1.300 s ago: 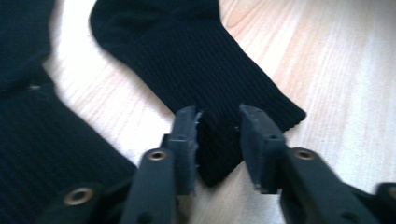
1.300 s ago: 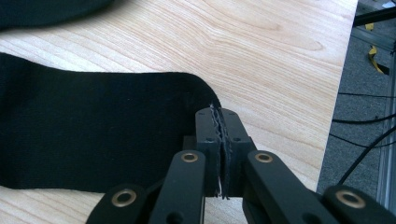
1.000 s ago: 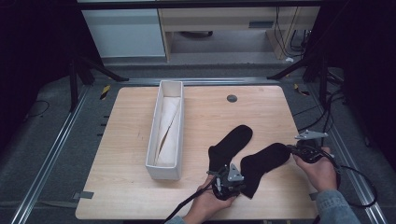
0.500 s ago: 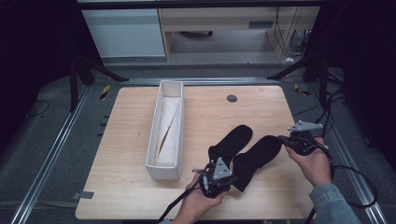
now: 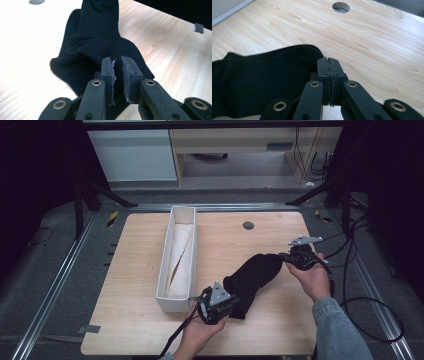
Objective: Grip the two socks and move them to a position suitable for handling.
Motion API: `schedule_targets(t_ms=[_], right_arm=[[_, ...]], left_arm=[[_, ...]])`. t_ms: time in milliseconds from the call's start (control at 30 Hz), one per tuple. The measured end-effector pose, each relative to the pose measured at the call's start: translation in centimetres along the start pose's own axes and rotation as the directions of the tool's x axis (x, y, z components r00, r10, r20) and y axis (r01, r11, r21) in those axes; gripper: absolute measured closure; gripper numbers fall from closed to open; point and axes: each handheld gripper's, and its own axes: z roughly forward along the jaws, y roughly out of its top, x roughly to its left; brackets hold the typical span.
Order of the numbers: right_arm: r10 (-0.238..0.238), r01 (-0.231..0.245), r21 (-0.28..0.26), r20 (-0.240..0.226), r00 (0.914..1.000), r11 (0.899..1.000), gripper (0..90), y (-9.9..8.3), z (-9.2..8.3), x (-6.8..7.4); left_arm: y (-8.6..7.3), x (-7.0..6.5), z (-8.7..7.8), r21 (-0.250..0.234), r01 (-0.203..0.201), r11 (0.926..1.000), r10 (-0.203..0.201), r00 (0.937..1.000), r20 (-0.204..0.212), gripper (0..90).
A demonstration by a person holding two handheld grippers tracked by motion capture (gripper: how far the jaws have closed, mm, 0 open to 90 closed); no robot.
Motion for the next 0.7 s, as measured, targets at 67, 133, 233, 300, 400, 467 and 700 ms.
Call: schedule_targets(t_ms=[67, 133, 233, 300, 400, 467, 700], right_arm=[[0.01, -0.01, 0.004, -0.004, 0.9999, 1.0, 89.5, 0.2, 0.6, 0.0], [0.012, -0.012, 0.003, -0.006, 0.9999, 1.0, 89.5, 0.5, 1.1, 0.0], [0.013, -0.013, 0.001, -0.004, 0.9999, 1.0, 89.5, 0.9, 1.8, 0.0], [0.025, -0.025, -0.001, -0.005, 0.9997, 1.0, 89.5, 1.1, 2.3, 0.1], [0.027, -0.027, -0.001, -0.007, 0.9996, 1.0, 89.5, 1.2, 2.9, 0.2], [0.02, -0.02, 0.005, -0.011, 0.9997, 1.0, 89.5, 1.3, 3.3, 0.3], [0.014, -0.014, 0.007, -0.018, 0.9997, 1.0, 89.5, 1.6, 4.0, 0.6]], left_arm=[[0.0, 0.2, 0.0, -0.003, -0.005, 1.0, 0.005, 0.9998, -0.018, 80.0], [0.0, 0.4, 0.0, -0.012, 0.005, 0.9999, -0.006, 0.9996, -0.027, 79.9], [0.0, 0.7, 0.1, -0.014, 0.014, 0.9998, -0.014, 0.9991, -0.041, 79.8], [-0.1, 0.9, 0.2, -0.018, 0.009, 0.9998, -0.01, 0.9983, -0.058, 79.7], [-0.3, 1.0, 0.3, -0.021, 0.014, 0.9997, -0.016, 0.9974, -0.07, 79.7], [-0.6, 1.1, 0.5, -0.015, 0.02, 0.9997, -0.021, 0.9973, -0.07, 79.6], [-0.8, 1.5, 0.6, -0.022, 0.037, 0.9991, -0.038, 0.9963, -0.077, 79.5]])
